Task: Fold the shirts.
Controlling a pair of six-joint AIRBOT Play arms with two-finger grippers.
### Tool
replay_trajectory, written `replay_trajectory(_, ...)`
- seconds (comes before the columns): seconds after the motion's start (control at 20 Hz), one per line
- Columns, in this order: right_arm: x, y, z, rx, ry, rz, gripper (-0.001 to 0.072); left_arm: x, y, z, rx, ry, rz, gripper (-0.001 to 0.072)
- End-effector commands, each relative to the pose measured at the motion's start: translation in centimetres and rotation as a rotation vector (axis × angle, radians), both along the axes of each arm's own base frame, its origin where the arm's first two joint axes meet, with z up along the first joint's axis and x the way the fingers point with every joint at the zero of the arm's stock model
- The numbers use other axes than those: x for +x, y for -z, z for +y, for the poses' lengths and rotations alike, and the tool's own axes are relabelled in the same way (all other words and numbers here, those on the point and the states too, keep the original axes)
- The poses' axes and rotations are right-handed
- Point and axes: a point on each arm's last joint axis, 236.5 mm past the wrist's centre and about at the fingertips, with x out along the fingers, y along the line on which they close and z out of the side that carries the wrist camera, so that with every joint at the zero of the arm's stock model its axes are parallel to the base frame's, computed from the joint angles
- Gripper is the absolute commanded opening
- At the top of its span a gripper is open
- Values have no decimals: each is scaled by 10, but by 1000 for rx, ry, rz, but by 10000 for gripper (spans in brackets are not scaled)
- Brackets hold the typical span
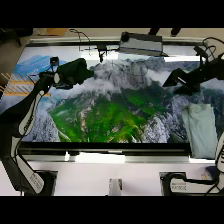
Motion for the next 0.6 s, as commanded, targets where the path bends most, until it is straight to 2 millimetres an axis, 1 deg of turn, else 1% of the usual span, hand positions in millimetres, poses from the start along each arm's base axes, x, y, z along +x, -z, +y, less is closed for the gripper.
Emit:
replay_trajectory(0.0, -7, -4, 11, 43, -39, 16, 678, -20, -2, 1, -18, -36, 107, 35)
replay_trajectory(0.05, -6, -4, 11, 41, -42, 7, 678, -22, -18, -3, -23, -32, 108, 35)
replay_trajectory(0.1, -4, -4, 10, 40, -44, -4, 678, -21, -40, -11, -38, -22, 86, 34)
replay_trajectory(0.15, -2, -7, 14, 58, -43, -15, 676, -20, -71, -22, -51, 9, 36, 34)
replay_trajectory(0.2, -2, -15, 26, 115, -64, -29, 675, -19, -109, -35, -56, 55, -33, 34)
replay_trajectory(0.25, -3, -29, 44, 198, -108, -59, 675, -21, -150, -48, -56, 99, -109, 34)
replay_trajectory(0.3, -4, -45, 59, 274, -143, -96, 675, -28, -195, -64, -56, 143, -194, 34)
replay_trajectory(0.35, -4, -63, 71, 338, -168, -140, 672, -42, -246, -82, -55, 199, -292, 34)
replay_trajectory(0.4, -5, -77, 77, 369, -179, -183, 655, -62, -299, -102, -67, 248, -388, 34)
replay_trajectory(0.45, -5, -90, 78, 365, -175, -233, 655, -87, -343, -123, -104, 291, -469, 34)
replay_trajectory(0.5, -4, -104, 76, 346, -165, -294, 655, -117, -386, -147, -161, 346, -544, 35)
replay_trajectory(0.55, -3, -119, 72, 315, -142, -364, 655, -145, -416, -167, -202, 399, -598, 35)
